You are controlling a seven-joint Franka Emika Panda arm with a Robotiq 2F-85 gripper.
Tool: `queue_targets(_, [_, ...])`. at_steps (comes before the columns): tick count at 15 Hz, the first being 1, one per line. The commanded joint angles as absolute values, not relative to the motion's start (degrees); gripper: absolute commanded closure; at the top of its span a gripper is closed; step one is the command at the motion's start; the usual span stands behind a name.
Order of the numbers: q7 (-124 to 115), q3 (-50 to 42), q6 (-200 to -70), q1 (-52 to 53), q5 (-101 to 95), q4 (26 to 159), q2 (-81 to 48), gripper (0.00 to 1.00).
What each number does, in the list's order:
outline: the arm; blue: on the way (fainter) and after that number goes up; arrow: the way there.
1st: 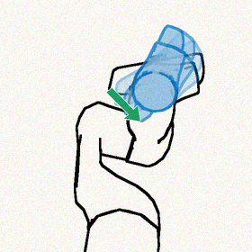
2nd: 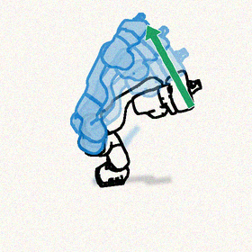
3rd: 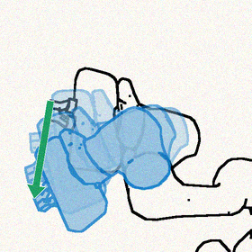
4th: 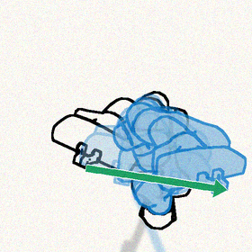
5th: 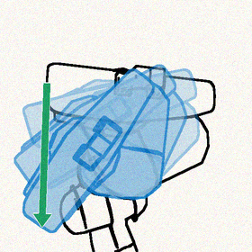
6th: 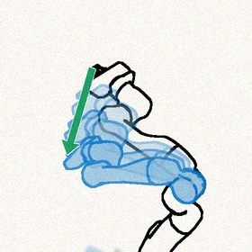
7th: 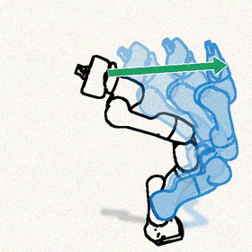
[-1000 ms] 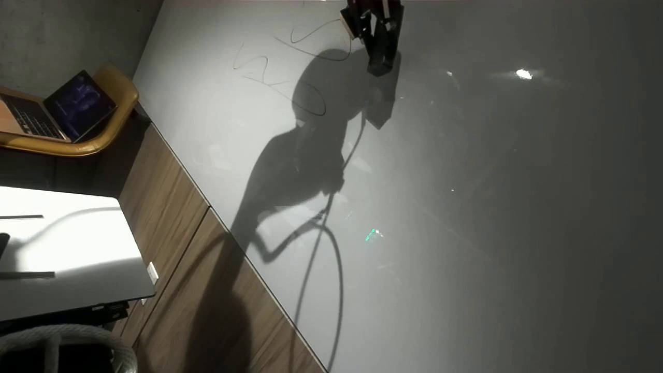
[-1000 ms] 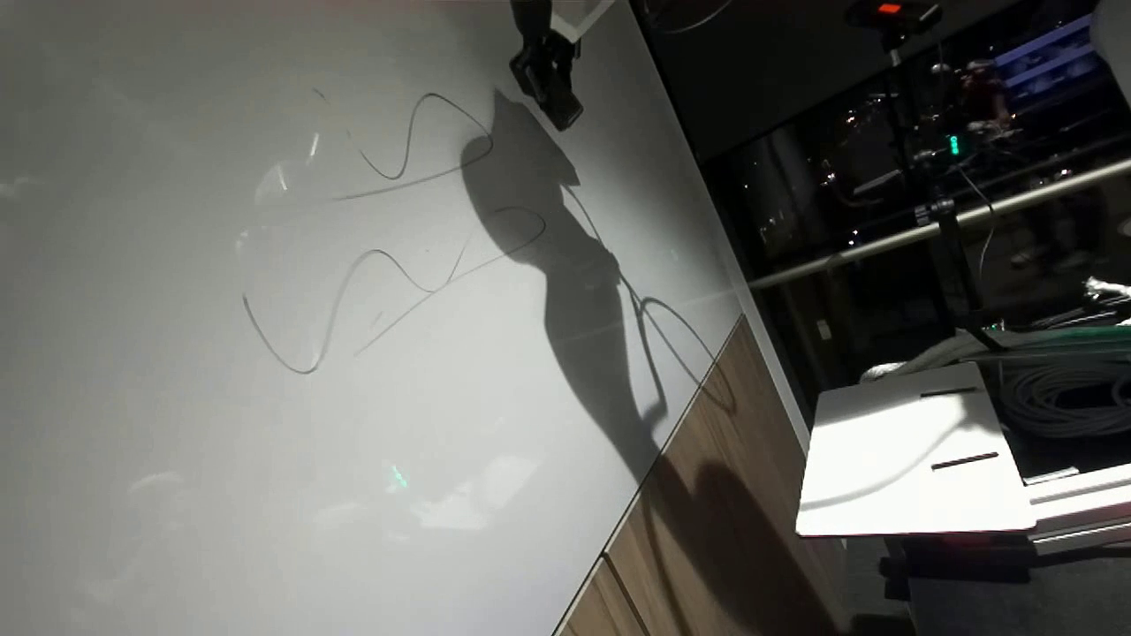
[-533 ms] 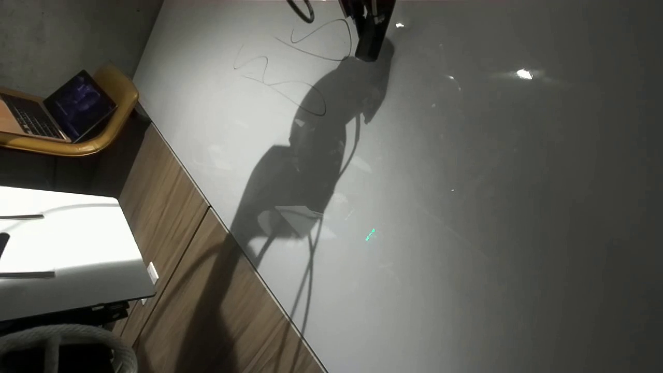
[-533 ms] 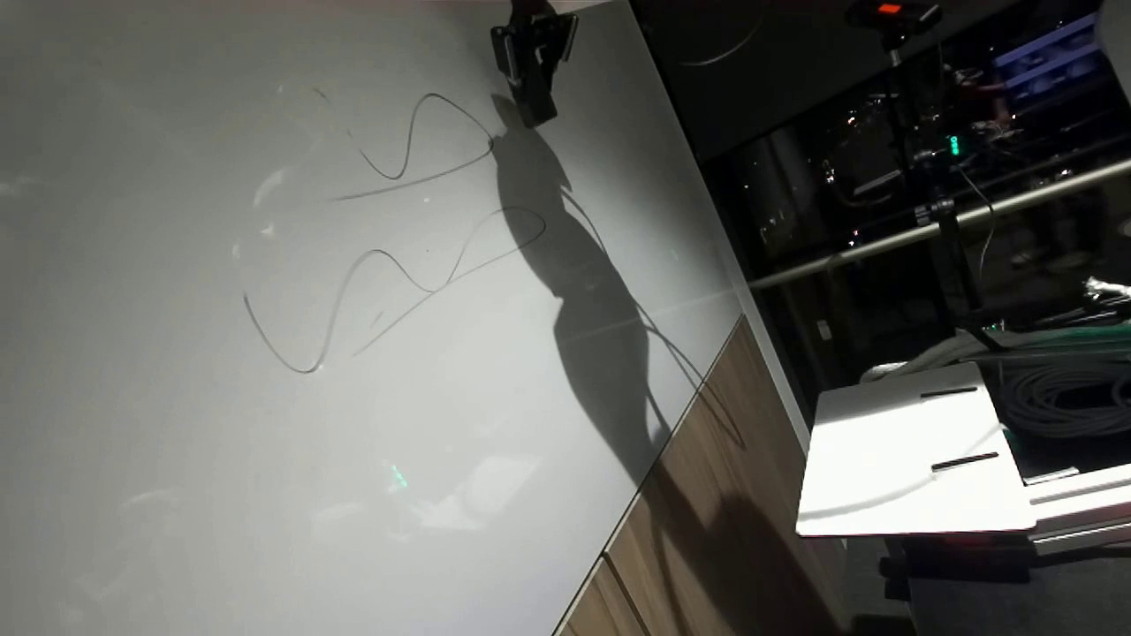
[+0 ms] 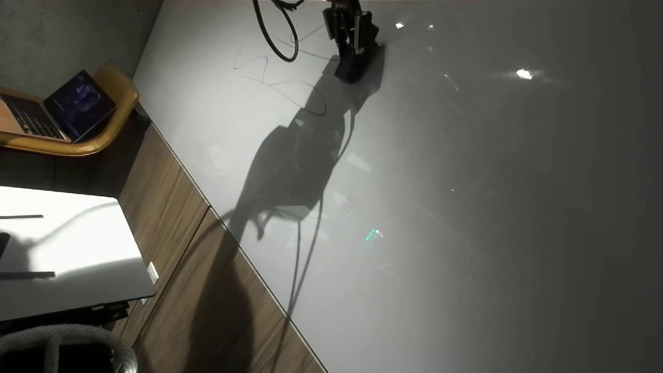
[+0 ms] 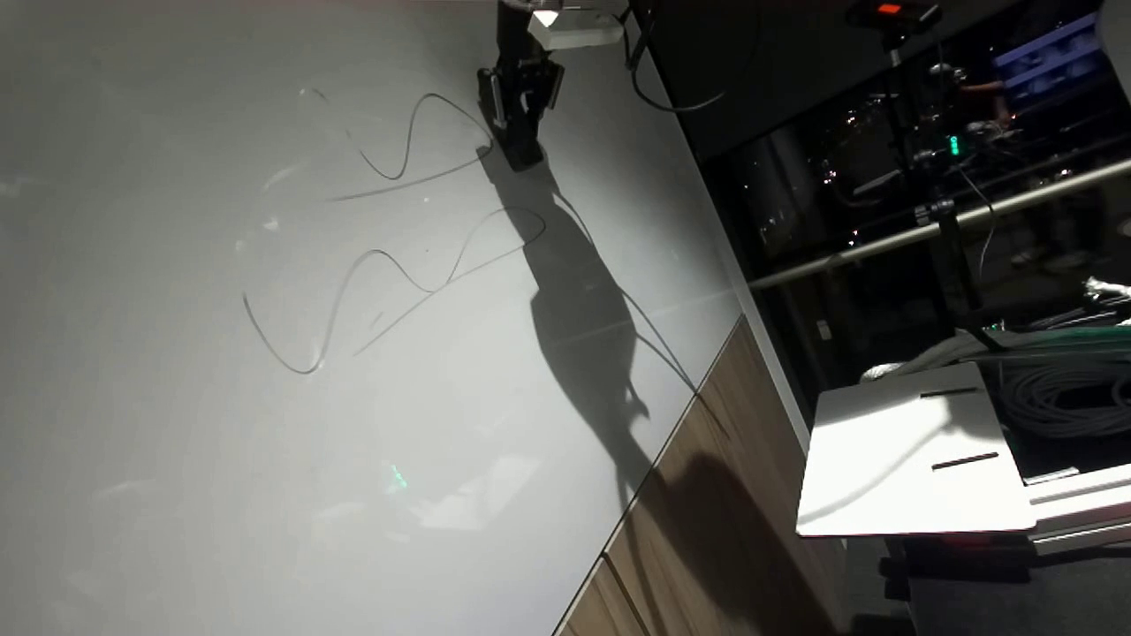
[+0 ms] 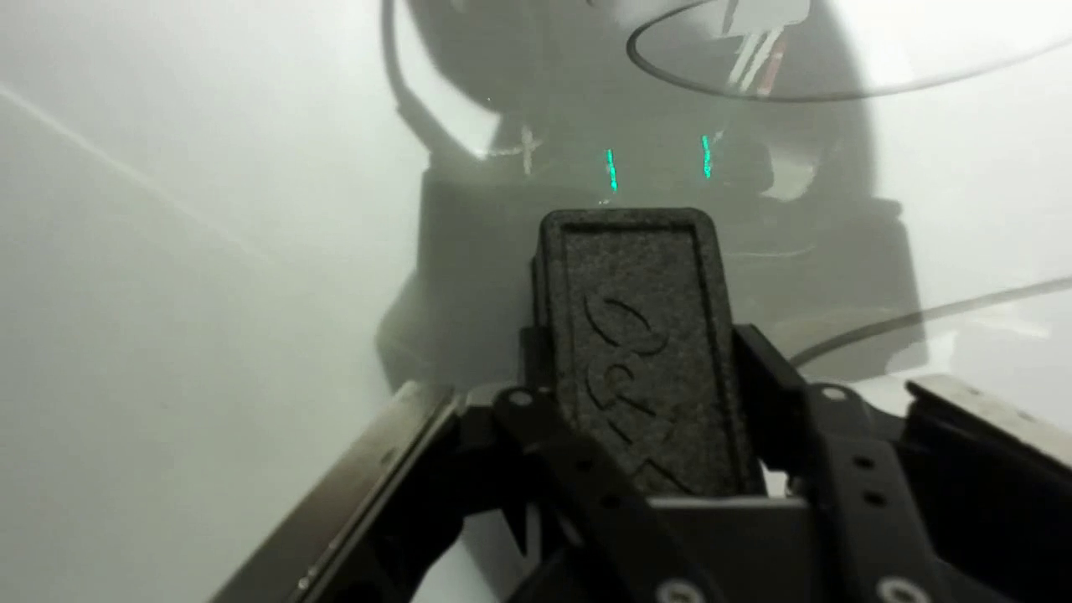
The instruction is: Use the eraser to wipe the whiteboard.
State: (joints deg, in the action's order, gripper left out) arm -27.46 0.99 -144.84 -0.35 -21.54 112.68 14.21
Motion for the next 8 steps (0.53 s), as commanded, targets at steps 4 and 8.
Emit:
queue_targets(4, [-27.0,8.3,-133.6,1.5,-23.7,94.4,3.5,0.71])
queue_targets(8, [-26.9,12.4,-125.8,4.0,-27.7,86.3,-1.6,0.71])
